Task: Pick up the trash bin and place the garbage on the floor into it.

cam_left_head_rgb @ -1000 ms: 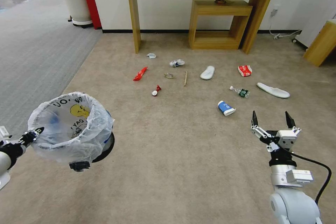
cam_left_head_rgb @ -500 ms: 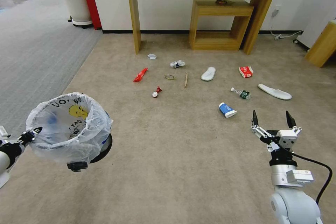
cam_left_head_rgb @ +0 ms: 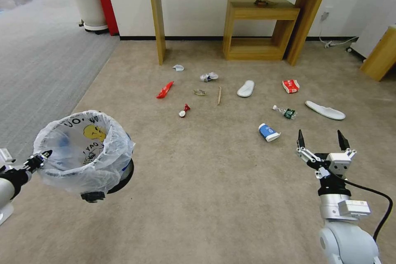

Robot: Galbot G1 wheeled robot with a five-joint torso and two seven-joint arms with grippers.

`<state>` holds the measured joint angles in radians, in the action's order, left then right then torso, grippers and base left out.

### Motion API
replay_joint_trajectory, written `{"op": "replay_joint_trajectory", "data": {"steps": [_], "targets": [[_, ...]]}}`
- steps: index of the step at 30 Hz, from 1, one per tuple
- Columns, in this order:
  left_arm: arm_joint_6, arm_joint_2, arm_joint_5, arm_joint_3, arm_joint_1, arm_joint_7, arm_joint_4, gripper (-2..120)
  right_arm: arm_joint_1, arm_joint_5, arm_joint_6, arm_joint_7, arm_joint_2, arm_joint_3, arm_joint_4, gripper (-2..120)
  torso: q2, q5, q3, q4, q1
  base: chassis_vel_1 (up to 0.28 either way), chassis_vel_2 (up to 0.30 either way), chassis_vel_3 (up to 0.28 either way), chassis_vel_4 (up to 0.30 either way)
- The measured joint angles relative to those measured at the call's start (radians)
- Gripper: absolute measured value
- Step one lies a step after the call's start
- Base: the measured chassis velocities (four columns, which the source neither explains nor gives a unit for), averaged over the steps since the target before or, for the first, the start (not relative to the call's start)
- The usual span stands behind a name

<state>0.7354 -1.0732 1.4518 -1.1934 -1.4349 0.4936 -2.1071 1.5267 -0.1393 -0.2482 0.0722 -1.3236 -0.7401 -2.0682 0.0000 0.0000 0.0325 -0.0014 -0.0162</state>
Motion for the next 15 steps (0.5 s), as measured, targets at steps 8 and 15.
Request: {"op": "replay_joint_trajectory", "data": {"steps": [8,15], "targets": [[0.0,0.0,-0.001,0.0,0.0,-0.001,-0.001,3,-0.001,0.0,0.0,0.0,0.0,0.001,0.001,100,0.0,0.0,0.0,0.0,0.0,-0.012,0.078,0.02,-0.071],[0.0,0.0,-0.001,-0.001,0.002,-0.002,0.0,3,-0.002,0.001,0.001,0.0,0.0,0.001,0.002,100,0.0,0.0,0.0,0.0,0.0,-0.025,0.061,0.019,-0.067]]}}
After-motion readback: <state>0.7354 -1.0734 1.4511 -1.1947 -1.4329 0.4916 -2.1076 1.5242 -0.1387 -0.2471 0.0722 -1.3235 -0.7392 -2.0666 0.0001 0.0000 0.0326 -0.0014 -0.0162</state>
